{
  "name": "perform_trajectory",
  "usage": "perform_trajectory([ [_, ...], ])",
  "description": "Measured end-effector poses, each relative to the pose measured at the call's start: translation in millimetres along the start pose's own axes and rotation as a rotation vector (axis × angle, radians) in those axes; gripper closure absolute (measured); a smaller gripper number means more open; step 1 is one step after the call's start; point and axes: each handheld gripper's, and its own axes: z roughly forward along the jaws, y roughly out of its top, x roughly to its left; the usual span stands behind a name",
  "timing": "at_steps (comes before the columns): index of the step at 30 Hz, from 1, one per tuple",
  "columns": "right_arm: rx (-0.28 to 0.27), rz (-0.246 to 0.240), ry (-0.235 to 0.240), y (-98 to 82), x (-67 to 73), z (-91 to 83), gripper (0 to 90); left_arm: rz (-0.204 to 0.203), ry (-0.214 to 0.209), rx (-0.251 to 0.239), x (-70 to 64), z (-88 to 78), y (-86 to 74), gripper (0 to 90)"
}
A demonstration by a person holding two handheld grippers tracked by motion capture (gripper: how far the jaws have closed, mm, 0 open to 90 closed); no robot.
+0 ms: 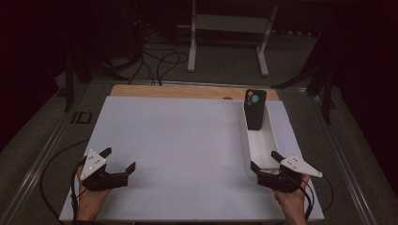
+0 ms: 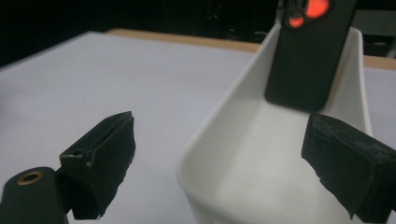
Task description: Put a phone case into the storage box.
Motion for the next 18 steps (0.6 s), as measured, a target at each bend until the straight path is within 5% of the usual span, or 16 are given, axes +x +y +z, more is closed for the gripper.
perform_trajectory([
  [2,-0.027,-0.067,-0.01,-4.2,6.1,-5.3,9.7,0.003,0.0,-0.002,-0.6,-0.3,0.3,0.1],
  [9,-0.116,-0.024,0.022,-10.0,3.1,-13.5,9.7,0.008,0.005,-0.008,-1.0,-3.6,-0.5,0.1],
  [18,-0.13,-0.006,0.029,-15.4,2.3,-16.6,9.7,0.017,0.016,-0.003,-2.7,-5.0,-0.9,0.1],
])
